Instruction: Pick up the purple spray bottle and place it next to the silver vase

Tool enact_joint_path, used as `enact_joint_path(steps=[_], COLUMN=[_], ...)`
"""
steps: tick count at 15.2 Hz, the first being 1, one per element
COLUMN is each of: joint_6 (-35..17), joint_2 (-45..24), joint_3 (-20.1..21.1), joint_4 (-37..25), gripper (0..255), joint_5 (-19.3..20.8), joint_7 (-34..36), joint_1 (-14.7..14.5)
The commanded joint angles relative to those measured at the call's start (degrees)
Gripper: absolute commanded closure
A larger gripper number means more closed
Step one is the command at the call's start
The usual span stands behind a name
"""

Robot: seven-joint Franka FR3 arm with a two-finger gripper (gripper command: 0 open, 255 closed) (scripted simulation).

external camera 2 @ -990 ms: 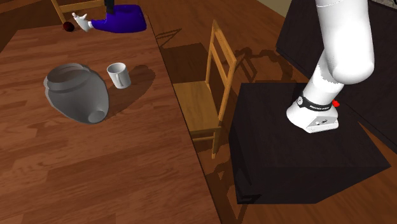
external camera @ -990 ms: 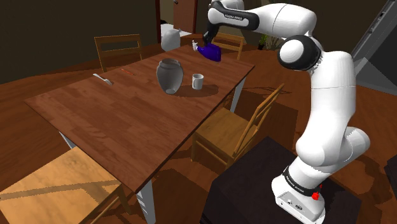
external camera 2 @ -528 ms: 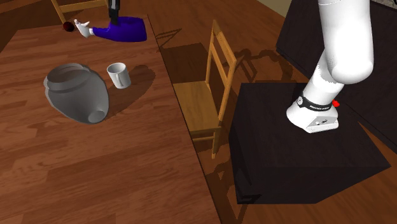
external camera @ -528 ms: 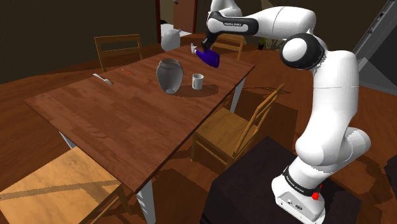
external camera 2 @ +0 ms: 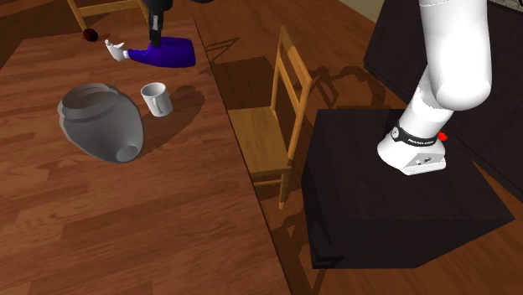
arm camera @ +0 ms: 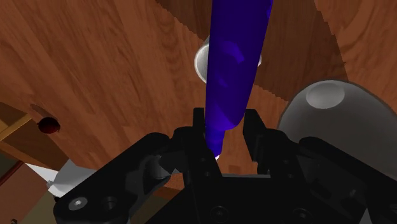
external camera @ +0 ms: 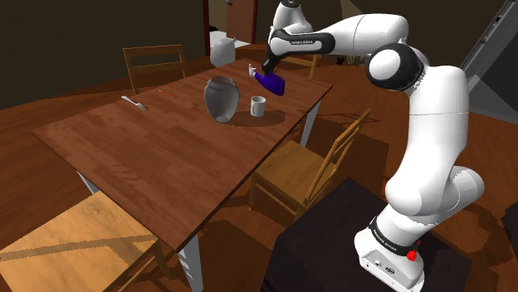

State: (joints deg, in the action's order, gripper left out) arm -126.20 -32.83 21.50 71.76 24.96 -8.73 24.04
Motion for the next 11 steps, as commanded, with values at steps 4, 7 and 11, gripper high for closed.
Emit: enact_joint_path(steps=[4,7,11], joint_6=[-3.6,-5.5,-8.0], joint_2=[-0.3,-0.7,-1.4], joint_3=[-0.4,-0.7,-1.2], joint_4=[3.3,5.0,6.9], gripper=[255,255,255], joint_5=[0.8,1.3,2.1], joint_7=[1.2,1.9,2.8], joint_1=[0.3,0.3,0.3])
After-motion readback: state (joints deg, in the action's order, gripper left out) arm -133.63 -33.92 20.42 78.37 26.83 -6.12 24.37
